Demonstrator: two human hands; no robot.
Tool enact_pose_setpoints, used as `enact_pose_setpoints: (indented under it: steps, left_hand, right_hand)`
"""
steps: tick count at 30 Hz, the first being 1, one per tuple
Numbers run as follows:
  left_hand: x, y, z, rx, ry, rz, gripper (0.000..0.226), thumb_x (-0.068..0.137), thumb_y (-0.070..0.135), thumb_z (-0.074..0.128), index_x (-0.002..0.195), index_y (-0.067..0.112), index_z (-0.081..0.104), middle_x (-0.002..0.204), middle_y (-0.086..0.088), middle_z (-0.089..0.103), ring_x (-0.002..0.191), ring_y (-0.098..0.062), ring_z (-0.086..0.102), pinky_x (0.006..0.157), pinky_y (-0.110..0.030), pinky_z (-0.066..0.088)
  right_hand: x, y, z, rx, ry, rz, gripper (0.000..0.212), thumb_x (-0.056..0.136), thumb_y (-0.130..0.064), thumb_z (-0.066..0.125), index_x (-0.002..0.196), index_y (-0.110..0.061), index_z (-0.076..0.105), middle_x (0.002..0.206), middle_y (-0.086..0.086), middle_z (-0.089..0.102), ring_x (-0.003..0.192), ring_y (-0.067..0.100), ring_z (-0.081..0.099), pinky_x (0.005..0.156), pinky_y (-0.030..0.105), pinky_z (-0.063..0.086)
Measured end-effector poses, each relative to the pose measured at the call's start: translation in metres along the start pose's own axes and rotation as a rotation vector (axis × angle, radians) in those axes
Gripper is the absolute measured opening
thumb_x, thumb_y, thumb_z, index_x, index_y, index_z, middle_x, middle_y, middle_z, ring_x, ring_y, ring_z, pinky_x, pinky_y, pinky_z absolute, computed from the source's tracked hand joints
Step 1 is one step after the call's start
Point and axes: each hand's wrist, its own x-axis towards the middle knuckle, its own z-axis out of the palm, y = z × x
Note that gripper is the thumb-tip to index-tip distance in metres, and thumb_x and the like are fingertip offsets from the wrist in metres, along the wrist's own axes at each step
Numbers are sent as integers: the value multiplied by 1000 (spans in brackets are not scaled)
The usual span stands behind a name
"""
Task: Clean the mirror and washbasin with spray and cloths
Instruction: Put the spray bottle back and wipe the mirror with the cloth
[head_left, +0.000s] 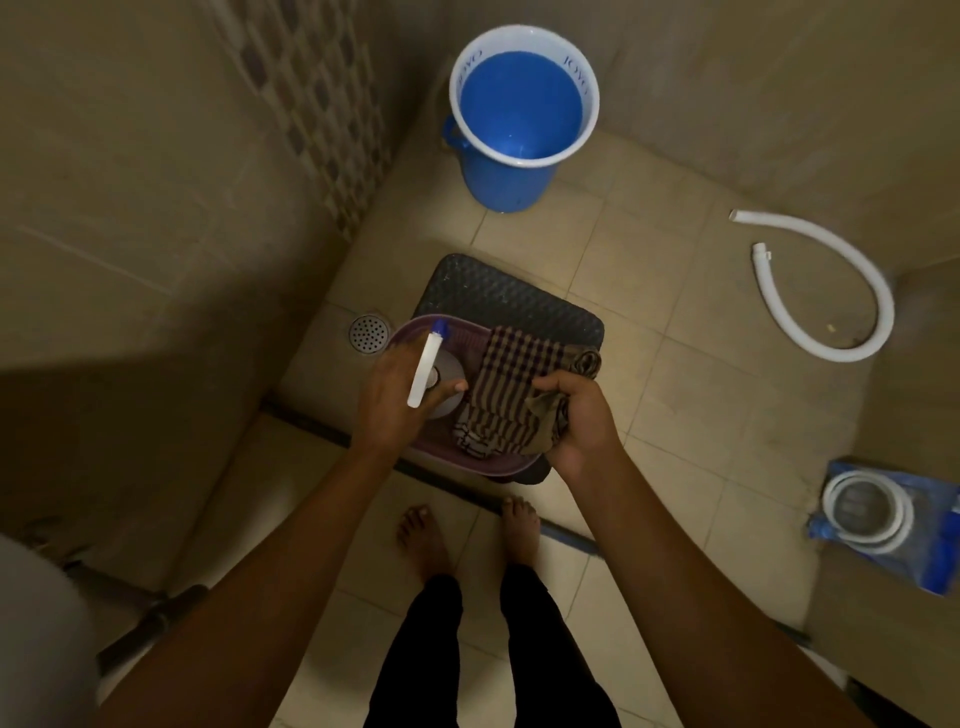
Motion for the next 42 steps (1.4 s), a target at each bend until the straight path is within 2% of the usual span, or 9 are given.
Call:
enact_pose_setpoints:
  steps: [4, 11, 15, 19, 22, 28, 32, 38, 42]
  left_hand:
    - [-18, 20, -19, 80, -62, 26, 69, 78, 37, 78, 136, 16, 48, 122, 1, 58, 105, -3, 49, 86, -17, 41]
    - [-50, 70, -62, 245, 72, 110, 63, 82, 20, 74, 138, 23, 46, 130, -4, 57, 117, -10, 48, 90, -25, 40]
    - [-63, 106, -83, 401, 123, 89, 59, 88, 36, 65, 138, 13, 45, 134, -11, 54, 120, -26, 52, 93, -32, 41]
    - [-68, 135, -110, 531, 274, 46, 71, 91, 47, 50, 145, 5, 35, 141, -15, 47, 125, -31, 47, 102, -42, 39]
    - [-79, 154, -136, 646, 346, 26, 75, 90, 51, 37, 149, 7, 26, 152, -13, 36, 138, -30, 36, 114, -45, 29]
    - [-115, 173, -191, 776, 524, -82, 74, 96, 45, 41, 153, 8, 13, 162, -14, 13, 150, -28, 10, 121, -49, 12]
    - [-154, 179, -229, 796, 601, -182, 74, 98, 51, 30, 155, 12, 4, 163, -9, 2, 151, -23, -2, 122, -47, 7]
    - [-234, 185, -300, 826, 806, -263, 72, 97, 53, 25, 155, 13, 10, 163, -7, 6, 151, -21, 0, 122, -45, 8]
    - [-299, 181, -337, 812, 912, -308, 72, 97, 54, 25, 155, 15, 6, 164, -4, 3, 151, -19, -2, 122, -45, 7]
  right_hand:
    - [-22, -23, 16, 26, -92, -24, 31, 88, -1, 48, 113, -6, 64, 98, 12, 71, 90, 30, 67, 71, 38, 57]
    - [-79, -61, 52, -37, -203, -64, 49, 80, 2, 51, 128, 3, 59, 125, 23, 64, 112, 41, 62, 89, 50, 55]
    - [-113, -81, 77, -47, -240, -25, 65, 68, -4, 52, 133, 1, 57, 131, 24, 61, 119, 43, 58, 104, 56, 44]
    - [-143, -98, 100, 96, -363, 48, 38, 93, -17, 52, 128, -6, 61, 126, 20, 66, 116, 39, 60, 104, 58, 42]
    - [-161, -102, 118, 82, -494, 48, 37, 98, -23, 50, 130, -7, 59, 121, 19, 68, 111, 38, 63, 103, 58, 42]
    - [-199, -90, 162, -117, -629, 99, 46, 80, -6, 60, 125, -3, 61, 110, 19, 72, 96, 37, 69, 75, 48, 59]
    - [-229, -66, 196, -252, -654, 104, 28, 86, 4, 52, 111, -2, 63, 93, 16, 74, 89, 34, 66, 76, 45, 56]
    - [-291, -9, 249, -361, -812, 119, 21, 87, 0, 59, 107, -3, 64, 96, 16, 74, 92, 35, 67, 81, 47, 54]
    - [-341, 38, 272, -400, -898, 146, 34, 87, 2, 58, 121, 0, 60, 110, 21, 70, 94, 36, 70, 79, 47, 58]
